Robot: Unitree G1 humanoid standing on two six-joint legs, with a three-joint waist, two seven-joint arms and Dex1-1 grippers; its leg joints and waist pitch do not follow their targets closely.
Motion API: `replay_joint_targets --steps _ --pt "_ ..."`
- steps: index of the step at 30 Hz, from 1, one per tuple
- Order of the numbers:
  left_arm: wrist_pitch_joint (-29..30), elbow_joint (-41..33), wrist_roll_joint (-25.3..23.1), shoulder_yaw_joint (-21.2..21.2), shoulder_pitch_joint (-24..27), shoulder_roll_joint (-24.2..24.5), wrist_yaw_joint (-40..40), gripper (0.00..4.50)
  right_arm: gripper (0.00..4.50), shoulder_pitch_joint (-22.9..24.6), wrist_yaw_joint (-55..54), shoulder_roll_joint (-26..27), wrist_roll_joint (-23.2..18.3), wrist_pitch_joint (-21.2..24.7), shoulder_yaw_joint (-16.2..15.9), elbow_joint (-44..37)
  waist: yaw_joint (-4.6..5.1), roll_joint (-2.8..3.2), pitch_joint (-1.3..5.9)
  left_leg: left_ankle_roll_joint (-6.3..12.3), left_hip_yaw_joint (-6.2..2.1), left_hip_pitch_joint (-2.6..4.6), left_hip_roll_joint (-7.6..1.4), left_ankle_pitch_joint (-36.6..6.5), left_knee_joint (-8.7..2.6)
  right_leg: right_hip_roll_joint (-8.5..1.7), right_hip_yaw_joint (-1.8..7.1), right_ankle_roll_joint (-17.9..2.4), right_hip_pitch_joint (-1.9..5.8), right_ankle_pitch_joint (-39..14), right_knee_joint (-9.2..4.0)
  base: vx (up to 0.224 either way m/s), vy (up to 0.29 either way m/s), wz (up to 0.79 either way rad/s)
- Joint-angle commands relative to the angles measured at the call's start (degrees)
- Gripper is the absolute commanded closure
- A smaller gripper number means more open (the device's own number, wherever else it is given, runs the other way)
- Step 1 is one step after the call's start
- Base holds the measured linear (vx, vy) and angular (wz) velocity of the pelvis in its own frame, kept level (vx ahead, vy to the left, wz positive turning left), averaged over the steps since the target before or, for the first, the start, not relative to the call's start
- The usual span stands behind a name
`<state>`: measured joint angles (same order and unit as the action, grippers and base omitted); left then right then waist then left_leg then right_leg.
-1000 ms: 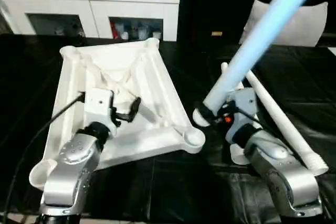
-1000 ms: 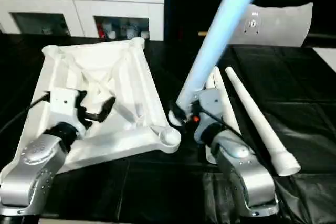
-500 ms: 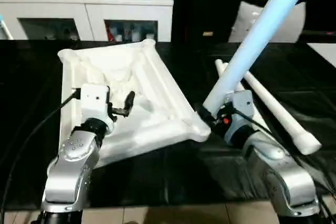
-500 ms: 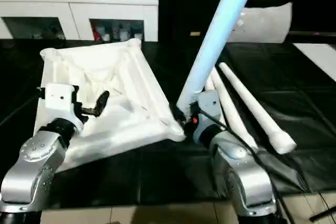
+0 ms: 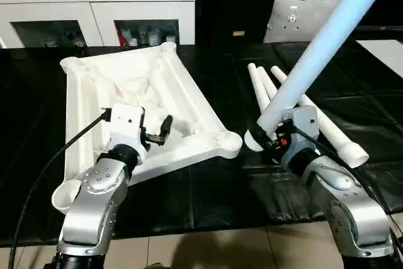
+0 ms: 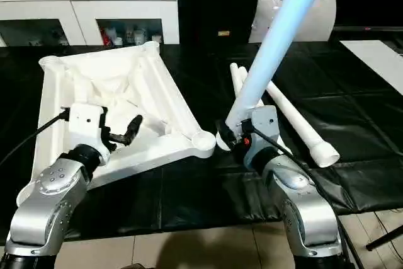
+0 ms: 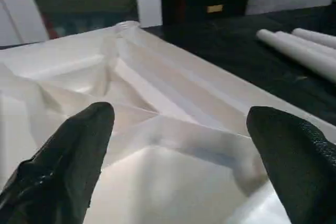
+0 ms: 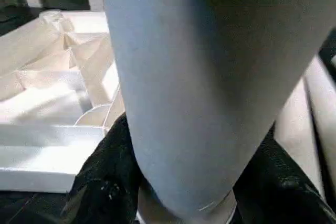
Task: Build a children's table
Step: Insert table leg to table base
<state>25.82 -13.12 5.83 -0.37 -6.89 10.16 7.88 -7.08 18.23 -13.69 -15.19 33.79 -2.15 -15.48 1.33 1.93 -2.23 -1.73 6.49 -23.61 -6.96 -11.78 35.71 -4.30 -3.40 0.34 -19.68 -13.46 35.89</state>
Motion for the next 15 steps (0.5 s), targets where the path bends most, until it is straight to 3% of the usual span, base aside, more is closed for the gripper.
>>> replay_joint_targets --steps 1,2,3,4,5,6,7,8,9,10,11,12,13,15 --pt "0.3 -0.6 0.0 0.4 -0.3 -0.2 -0.2 0.00 2.57 -0.9 -0.1 0.1 0.0 1.3 -0.6 -1.7 1.23 1.93 2.90 -1.03 -9.76 1.30 -5.83 -27.7 -9.36 -0.28 -1.58 -8.3 1.37 -7.9 -1.58 0.014 -0.025 0.18" --pt "0.3 -0.6 0.0 0.4 -0.3 -0.2 -0.2 0.00 2.57 -0.9 -0.1 0.1 0.0 1.3 -0.6 -1.7 2.25 2.65 2.82 0.21 -13.63 2.79 -6.40 -30.7 -10.22 0.32 -1.26 -9.6 0.33 -7.2 0.69 0.028 -0.056 0.46" --pt "0.9 -1.2 0.4 0.8 0.0 -0.5 -0.2 0.00 2.57 -0.1 -0.5 0.9 -0.9 1.5 0.0 -2.4 3.12 2.24 2.84 2.11 -12.30 4.79 -11.09 -26.8 -9.34 -0.69 0.53 -7.6 -0.89 -5.6 1.57 0.065 -0.115 0.42" --pt "1.3 -1.4 0.3 0.8 0.1 -0.4 -0.3 0.00 2.57 0.3 -0.6 1.3 -1.6 1.6 0.4 -2.6 2.51 2.31 2.19 3.99 -11.42 3.93 -11.03 -25.0 -9.68 -1.00 0.98 -7.6 -0.98 -5.0 1.71 0.065 -0.115 0.42" --pt "1.4 -1.6 0.4 0.9 0.2 -0.4 -0.2 0.00 2.57 0.6 -0.6 1.2 -1.6 1.5 0.5 -2.8 2.10 1.12 2.40 7.96 -9.11 2.82 -8.48 -20.4 -8.20 -2.62 2.51 -9.9 -0.67 -1.6 -0.67 0.062 -0.179 0.22" --pt "1.1 -1.9 0.7 0.7 0.5 -0.1 0.3 0.00 2.57 1.2 -0.5 0.8 -1.2 1.1 0.3 -2.9 1.63 0.72 2.32 8.42 -7.23 1.57 -6.06 -18.2 -6.20 -4.20 3.55 -13.5 -0.28 0.1 -3.36 0.070 -0.189 0.04" --pt "1.0 -2.1 0.9 0.6 0.6 0.1 0.7 0.00 2.57 1.4 -0.4 0.6 -1.0 0.9 0.1 -3.0 -0.33 -2.12 3.43 7.56 -1.46 -1.22 0.38 -6.3 0.05 -6.29 4.50 -11.8 2.53 2.5 -6.34 0.070 -0.189 0.04" --pt "1.2 -2.4 1.5 0.5 0.9 0.2 1.5 0.00 2.57 1.7 -0.2 0.4 -0.7 0.7 -0.1 -3.2 -2.08 -2.52 3.18 5.77 -1.05 -1.00 -0.16 0.7 0.03 -6.85 5.15 -2.5 2.36 1.3 -5.99 0.055 -0.179 -0.06" --pt "1.2 -2.4 1.5 0.5 0.9 0.2 1.5 0.00 2.57 1.7 -0.2 0.4 -0.7 0.7 -0.1 -3.2 -2.08 -2.52 3.18 5.77 -1.05 -1.00 -0.16 0.7 0.03 -6.85 5.15 -2.5 2.36 1.3 -5.99 0.035 -0.152 -0.04" --pt "1.1 -2.8 2.6 0.2 1.5 0.6 3.3 0.00 2.57 2.1 0.3 0.1 -0.7 0.0 -0.2 -3.6 -2.74 -1.88 3.59 4.84 -1.18 -1.55 -1.36 3.2 -1.35 -4.92 4.49 4.1 3.18 8.7 -4.15 0.035 -0.152 -0.04" --pt "0.3 -2.6 3.2 -0.1 1.7 0.8 4.6 0.00 2.57 1.9 0.8 -0.3 -0.7 -0.7 0.0 -3.6 -2.44 -1.31 3.06 4.64 -1.28 -1.30 -2.23 3.2 -2.50 -3.44 2.97 4.1 2.60 13.9 -3.81 0.030 -0.086 -0.07" --pt "0.0 -2.4 3.4 -0.1 1.7 0.9 5.1 0.00 2.57 1.7 1.0 -0.4 -0.6 -1.1 0.0 -3.5 -2.59 -0.69 3.41 3.68 -1.26 -0.95 -2.62 2.7 -2.51 -2.77 2.54 4.2 2.72 14.0 -3.58 0.000 0.000 0.00" --pt "-0.2 -2.2 3.4 -0.4 1.8 1.1 5.6 0.00 2.57 1.6 1.2 -0.5 -0.7 -1.2 0.2 -3.6 -2.24 -0.88 3.35 2.77 -1.52 -0.08 -3.96 0.6 -3.02 -2.51 2.41 3.1 2.34 12.2 -3.55 0.000 0.000 0.00" --pt "-0.1 -1.3 2.9 -1.2 1.7 1.9 7.0 0.00 2.57 1.1 2.1 -0.5 -1.9 -0.8 1.0 -3.7 -2.29 -0.04 3.04 2.14 -1.81 0.87 -5.16 -2.3 -3.84 -2.73 2.47 -0.9 1.95 5.8 -3.84 0.000 0.000 0.00"
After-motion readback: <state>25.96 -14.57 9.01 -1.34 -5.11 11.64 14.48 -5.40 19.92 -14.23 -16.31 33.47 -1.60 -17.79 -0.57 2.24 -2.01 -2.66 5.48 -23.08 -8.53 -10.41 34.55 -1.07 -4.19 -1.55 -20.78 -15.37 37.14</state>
